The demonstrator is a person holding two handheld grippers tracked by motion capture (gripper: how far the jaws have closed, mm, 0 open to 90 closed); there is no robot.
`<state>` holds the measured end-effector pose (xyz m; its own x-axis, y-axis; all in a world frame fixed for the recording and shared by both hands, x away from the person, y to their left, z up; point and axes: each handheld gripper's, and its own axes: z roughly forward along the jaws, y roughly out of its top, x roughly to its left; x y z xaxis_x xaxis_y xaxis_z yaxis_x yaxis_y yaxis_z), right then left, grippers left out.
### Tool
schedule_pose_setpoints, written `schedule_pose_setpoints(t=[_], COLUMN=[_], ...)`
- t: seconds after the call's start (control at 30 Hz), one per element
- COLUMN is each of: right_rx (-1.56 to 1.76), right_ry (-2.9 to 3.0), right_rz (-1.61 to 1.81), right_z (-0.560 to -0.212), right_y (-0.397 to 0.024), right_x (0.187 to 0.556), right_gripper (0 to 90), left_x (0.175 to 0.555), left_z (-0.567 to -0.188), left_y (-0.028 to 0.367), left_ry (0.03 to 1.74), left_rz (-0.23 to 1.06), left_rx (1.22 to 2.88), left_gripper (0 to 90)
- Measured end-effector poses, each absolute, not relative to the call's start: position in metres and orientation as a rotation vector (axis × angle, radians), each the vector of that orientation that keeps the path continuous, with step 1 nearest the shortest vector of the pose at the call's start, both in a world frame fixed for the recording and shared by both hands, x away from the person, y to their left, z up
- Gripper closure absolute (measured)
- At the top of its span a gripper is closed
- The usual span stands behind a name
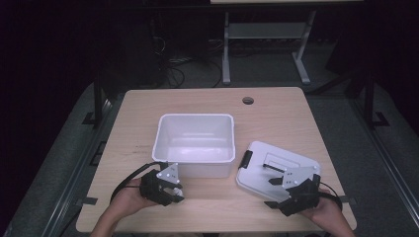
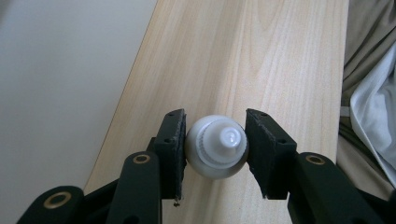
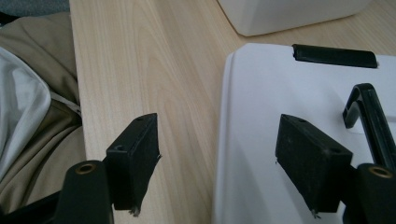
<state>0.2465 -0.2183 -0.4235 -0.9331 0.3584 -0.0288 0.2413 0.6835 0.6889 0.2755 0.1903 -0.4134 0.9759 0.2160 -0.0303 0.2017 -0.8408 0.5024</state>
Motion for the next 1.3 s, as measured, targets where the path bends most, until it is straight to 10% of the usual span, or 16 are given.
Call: schedule_pose_setpoints(t=[1.3], right_rx=[0.495], right_ry=[2.72], right_rz=[1.091], right_z=[-0.422], right_y=[-0.221], right_x=[0.246], right_gripper=[28.8], left_x=[0.267], left_z=[-0.379], left_y=[0.193], left_ry=[0.251], left_rz=[0.112], left_rx=[2.582], left_gripper=[60.1])
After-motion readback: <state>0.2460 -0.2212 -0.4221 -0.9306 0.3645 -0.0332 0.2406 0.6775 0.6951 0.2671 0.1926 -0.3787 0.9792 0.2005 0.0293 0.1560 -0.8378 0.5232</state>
